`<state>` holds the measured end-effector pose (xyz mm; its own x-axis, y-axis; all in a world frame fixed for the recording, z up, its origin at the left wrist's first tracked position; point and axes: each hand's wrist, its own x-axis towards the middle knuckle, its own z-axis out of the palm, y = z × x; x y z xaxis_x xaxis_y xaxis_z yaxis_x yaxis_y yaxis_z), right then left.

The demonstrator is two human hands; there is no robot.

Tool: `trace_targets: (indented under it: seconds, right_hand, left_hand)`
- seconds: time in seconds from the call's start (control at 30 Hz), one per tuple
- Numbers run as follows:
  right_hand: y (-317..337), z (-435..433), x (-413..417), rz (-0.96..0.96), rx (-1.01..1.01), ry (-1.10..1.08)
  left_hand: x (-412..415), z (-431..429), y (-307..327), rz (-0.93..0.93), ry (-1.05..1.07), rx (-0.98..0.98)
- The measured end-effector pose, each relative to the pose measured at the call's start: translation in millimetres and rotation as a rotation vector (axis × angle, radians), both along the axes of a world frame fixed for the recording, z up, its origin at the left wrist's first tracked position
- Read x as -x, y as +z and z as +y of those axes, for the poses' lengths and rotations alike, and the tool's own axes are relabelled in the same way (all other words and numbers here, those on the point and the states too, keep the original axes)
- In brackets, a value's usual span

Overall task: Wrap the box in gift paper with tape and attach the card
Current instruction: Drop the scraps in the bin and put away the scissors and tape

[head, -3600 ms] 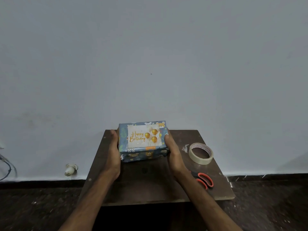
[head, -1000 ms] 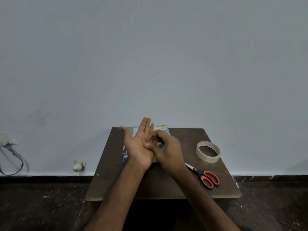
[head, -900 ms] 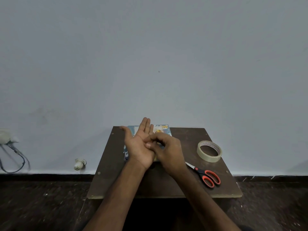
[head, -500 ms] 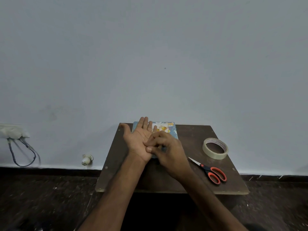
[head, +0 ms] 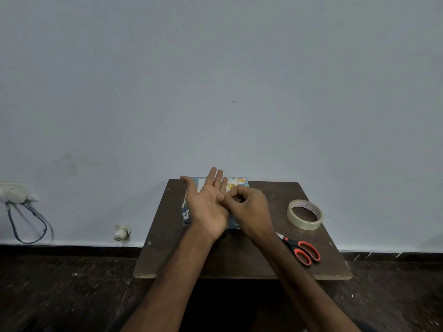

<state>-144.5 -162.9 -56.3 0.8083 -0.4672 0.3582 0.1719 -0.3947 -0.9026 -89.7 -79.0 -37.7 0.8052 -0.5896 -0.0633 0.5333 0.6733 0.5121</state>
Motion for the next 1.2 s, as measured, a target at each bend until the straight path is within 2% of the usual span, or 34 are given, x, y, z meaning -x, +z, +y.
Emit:
trace_targets:
  seconds: [0.07,0.17,0.33,0.43,0.53,0.63,0.77,0.9,0.97,1.07,1.13,1.2]
  right_hand:
    - [0.8,-0.9,-0.2,-0.008,-0.034,0.009]
    - [3.4,-2.0,2.9,-0.057,-0.22,0.104]
    - [12.2,-6.5,15.3,-0.107,-0.512,0.161]
    - [18.5,2.8,22.3,-0.101,-0.54,0.16]
    - [29.1,29.5,25.7,-0.044,-0.546,0.185]
    - [40.0,74.8,18.9,0.033,-0.497,0.262]
    - [40.3,161.1,4.6,0.107,-0.543,0.434]
    - [8.6,284.1,-6.6,0.368,-0.522,0.591]
    - [-17.6,344.8,-11.6,0.523,-0.536,0.649]
    - [-64.7,411.6,-16.2,0.739,-0.61,0.661]
    - [-93.9,442.9,-14.7,0.856,-0.7,0.643]
    - [-118.1,463.1,-10.5,0.929,-0.85,0.64]
  left_hand:
    - [-2.0,0.0,-0.2,-0.044,0.0,-0.039]
    - [-4.6,-0.3,1.8,-0.173,0.03,-0.162]
    - [9.9,18.3,-5.2,-0.753,0.381,-0.73]
    - [12.2,46.9,-0.6,-1.002,0.377,-0.912]
    - [18.1,87.6,19.2,-1.124,0.346,-0.993]
    - [23.8,140.3,30.8,-1.194,0.473,-1.161]
    - [29.6,234.7,38.6,-1.129,0.504,-1.368]
    - [36.2,368.4,-1.2,-0.956,0.529,-1.609]
    - [41.9,432.4,-42.6,-0.673,0.498,-1.598]
    - [58.9,493.6,-104.6,-0.246,0.473,-1.454]
    - [63.4,516.4,-138.6,-0.105,0.506,-1.379]
    - [66.7,525.3,-161.0,-0.041,0.533,-1.318]
